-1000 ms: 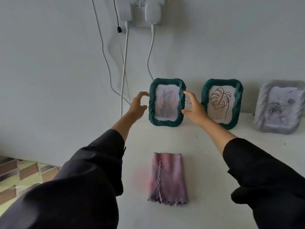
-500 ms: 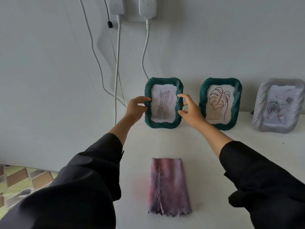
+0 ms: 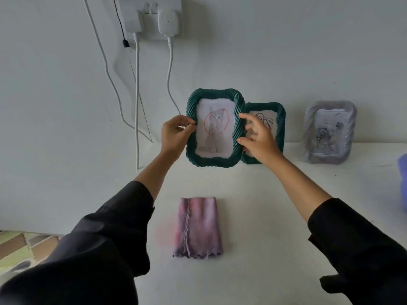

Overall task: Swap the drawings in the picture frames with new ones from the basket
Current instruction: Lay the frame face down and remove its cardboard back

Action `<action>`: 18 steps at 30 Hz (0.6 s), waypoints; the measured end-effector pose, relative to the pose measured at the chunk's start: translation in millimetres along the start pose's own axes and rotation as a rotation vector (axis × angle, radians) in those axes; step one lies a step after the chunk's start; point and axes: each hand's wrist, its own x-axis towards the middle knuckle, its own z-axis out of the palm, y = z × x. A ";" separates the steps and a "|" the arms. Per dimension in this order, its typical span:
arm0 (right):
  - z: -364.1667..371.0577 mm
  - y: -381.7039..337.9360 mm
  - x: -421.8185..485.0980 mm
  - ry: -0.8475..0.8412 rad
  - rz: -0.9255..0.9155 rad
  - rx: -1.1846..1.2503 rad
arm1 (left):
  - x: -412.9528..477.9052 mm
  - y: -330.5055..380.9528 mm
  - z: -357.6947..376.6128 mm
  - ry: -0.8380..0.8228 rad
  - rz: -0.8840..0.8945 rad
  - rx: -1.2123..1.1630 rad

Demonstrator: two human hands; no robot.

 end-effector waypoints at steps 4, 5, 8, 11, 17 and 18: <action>-46.6 -0.8 -35.7 0.023 0.020 0.080 | -30.1 13.0 33.6 -0.060 -0.016 -0.041; -58.1 0.7 -43.6 0.023 0.032 0.101 | -37.7 15.5 41.1 -0.081 -0.018 -0.055; -99.0 4.0 -66.6 -0.021 0.106 0.160 | -62.9 20.9 67.2 -0.157 -0.048 -0.058; -137.3 4.1 -86.8 -0.075 0.146 0.134 | -87.9 22.3 93.4 -0.249 -0.119 -0.051; -191.5 -5.3 -112.7 -0.101 0.195 0.031 | -134.8 39.4 148.1 -0.544 -0.376 0.061; -195.3 -9.6 -113.7 -0.119 0.198 -0.008 | -140.7 44.5 155.1 -0.601 -0.441 0.099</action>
